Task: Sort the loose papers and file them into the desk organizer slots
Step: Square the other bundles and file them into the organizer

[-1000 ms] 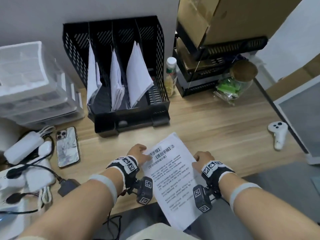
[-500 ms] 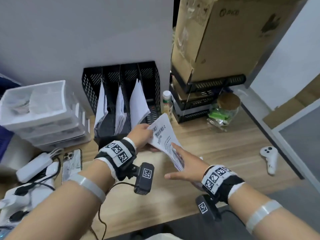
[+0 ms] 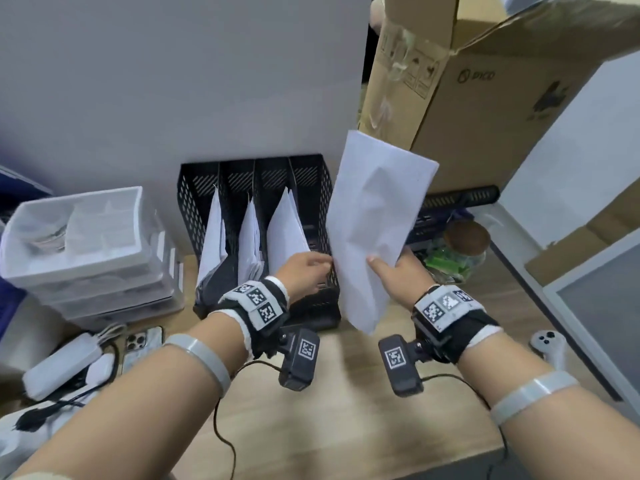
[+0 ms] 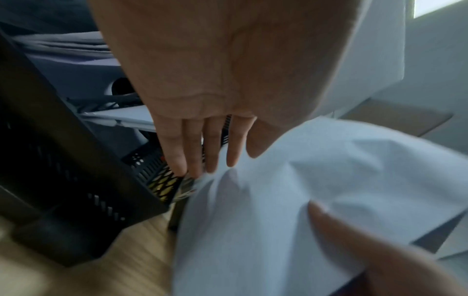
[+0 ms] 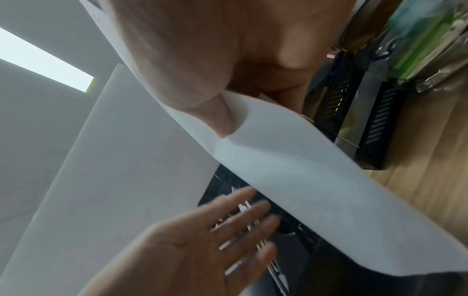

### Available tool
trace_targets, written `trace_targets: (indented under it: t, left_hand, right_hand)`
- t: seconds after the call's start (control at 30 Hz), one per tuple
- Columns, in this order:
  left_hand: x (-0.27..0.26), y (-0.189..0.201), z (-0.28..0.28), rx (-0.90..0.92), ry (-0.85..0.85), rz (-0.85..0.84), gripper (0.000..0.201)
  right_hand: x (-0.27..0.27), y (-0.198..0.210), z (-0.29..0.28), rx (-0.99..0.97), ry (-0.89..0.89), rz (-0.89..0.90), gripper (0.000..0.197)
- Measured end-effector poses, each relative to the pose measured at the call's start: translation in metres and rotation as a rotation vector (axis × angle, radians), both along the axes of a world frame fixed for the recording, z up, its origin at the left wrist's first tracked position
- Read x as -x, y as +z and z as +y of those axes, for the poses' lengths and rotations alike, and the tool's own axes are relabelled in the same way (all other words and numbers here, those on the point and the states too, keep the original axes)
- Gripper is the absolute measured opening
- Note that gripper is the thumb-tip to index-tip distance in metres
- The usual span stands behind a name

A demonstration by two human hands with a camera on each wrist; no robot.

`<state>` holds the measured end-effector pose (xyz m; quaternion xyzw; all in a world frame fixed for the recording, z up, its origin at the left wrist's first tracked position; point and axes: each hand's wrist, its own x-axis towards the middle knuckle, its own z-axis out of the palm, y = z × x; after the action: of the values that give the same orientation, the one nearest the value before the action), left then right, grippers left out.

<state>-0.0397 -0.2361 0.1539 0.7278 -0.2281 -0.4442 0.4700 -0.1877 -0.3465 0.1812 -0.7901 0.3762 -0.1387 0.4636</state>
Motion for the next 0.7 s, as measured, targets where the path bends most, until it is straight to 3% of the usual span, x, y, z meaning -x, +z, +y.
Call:
trace_targets:
  t: [0.07,0.33,0.5,0.6,0.7]
  left_hand:
    - [-0.008,-0.01,-0.004,-0.047,-0.045,-0.04,0.043]
    - [-0.041,-0.037,-0.024,-0.011,-0.057,0.227,0.09]
    - [-0.053,-0.045,-0.024,-0.003,-0.05,0.189,0.087]
    - [-0.06,-0.043,-0.02,0.006,-0.044,0.165,0.081]
    - [-0.066,-0.043,-0.017,0.017,-0.033,0.14,0.079]
  right_hand:
    - [-0.018,-0.002,-0.007,-0.014,0.002,0.011,0.032]
    - [-0.096,-0.022,-0.025,-0.021,-0.008,0.054,0.041]
    - [-0.128,-0.036,-0.028,-0.017,-0.158,0.026,0.038]
    - [-0.139,-0.052,-0.024,-0.053,-0.103,0.144,0.038]
    - [-0.144,-0.069,-0.021,0.088,0.043,0.351,0.038]
